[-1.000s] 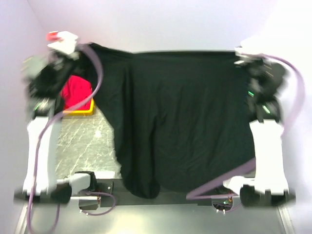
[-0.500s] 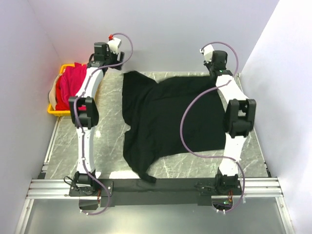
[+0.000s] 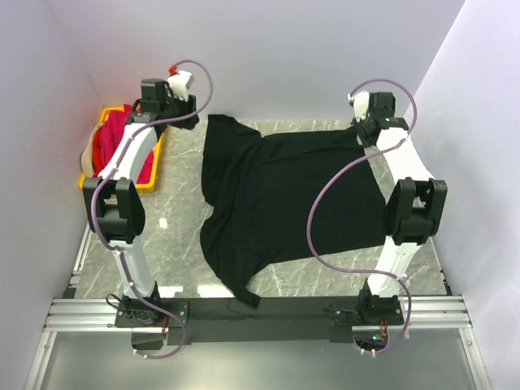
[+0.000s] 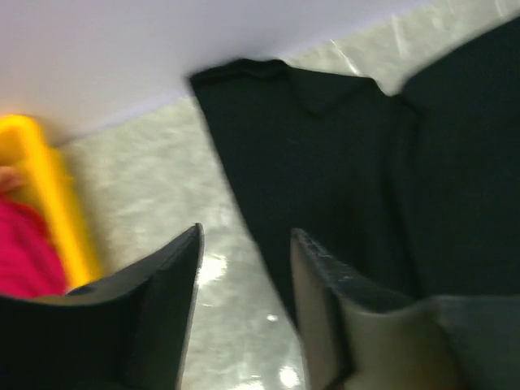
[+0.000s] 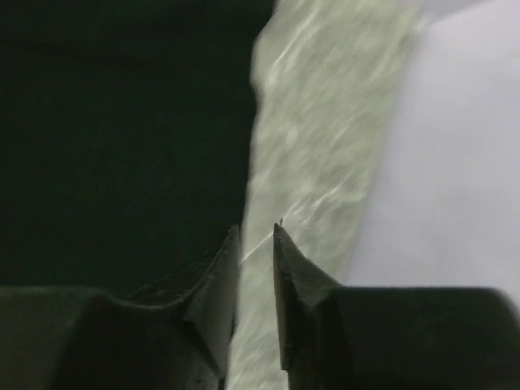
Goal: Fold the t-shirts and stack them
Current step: Flatten the tshirt out
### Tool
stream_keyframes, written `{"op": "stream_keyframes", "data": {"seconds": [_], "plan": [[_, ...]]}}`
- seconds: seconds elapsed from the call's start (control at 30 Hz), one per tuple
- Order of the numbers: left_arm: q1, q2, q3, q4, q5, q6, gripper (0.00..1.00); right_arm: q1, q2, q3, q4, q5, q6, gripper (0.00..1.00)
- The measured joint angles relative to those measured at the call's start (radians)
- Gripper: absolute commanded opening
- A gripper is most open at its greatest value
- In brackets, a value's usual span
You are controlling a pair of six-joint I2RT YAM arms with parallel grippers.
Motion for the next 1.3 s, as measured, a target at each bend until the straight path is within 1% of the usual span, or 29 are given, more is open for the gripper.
{"op": "stream_keyframes", "data": {"seconds": [0.1,0.2,0.37,0.6,0.77,0.83,0.9,1.0,1.03,1.07,1.1,1.17,1.2,1.3], "plan": [[-0.024,0.007,-0.035,-0.008,0.029,-0.034,0.47,-0.016,-0.014,-0.055,-0.087,-0.064,0.024,0.13],[-0.048,0.061,-0.074,-0.028,0.051,-0.063,0.46,-0.019,-0.001,-0.120,-0.146,-0.109,0.034,0.10],[-0.085,0.182,-0.116,-0.085,0.053,-0.112,0.42,-0.019,0.046,-0.215,-0.203,-0.145,0.039,0.10],[-0.105,0.254,-0.117,-0.145,0.005,-0.136,0.37,-0.020,0.114,-0.274,-0.226,-0.139,0.038,0.10],[-0.077,0.304,-0.030,-0.198,-0.056,-0.123,0.34,-0.020,0.113,-0.282,-0.245,-0.139,0.031,0.10],[-0.052,0.345,0.040,-0.226,-0.092,-0.108,0.33,-0.020,0.105,-0.292,-0.250,-0.144,0.027,0.10],[-0.022,0.403,0.142,-0.249,-0.131,-0.089,0.33,-0.018,0.102,-0.297,-0.265,-0.153,0.024,0.13],[0.022,0.501,0.322,-0.290,-0.183,-0.057,0.38,-0.013,0.099,-0.298,-0.300,-0.187,0.020,0.16],[0.031,0.515,0.350,-0.297,-0.193,-0.051,0.42,-0.010,0.098,-0.299,-0.316,-0.204,0.018,0.17],[0.042,0.523,0.369,-0.305,-0.195,-0.035,0.52,-0.002,0.096,-0.300,-0.332,-0.222,0.016,0.20],[0.047,0.522,0.369,-0.311,-0.195,-0.026,0.55,0.005,0.093,-0.303,-0.344,-0.239,0.014,0.20],[0.051,0.499,0.346,-0.312,-0.188,0.001,0.63,0.024,0.084,-0.310,-0.379,-0.286,0.011,0.21],[0.050,0.467,0.303,-0.293,-0.177,0.011,0.64,0.032,0.077,-0.313,-0.397,-0.308,0.011,0.21],[0.045,0.314,0.114,-0.281,-0.124,0.034,0.66,0.027,0.048,-0.311,-0.441,-0.367,0.011,0.21]]}}
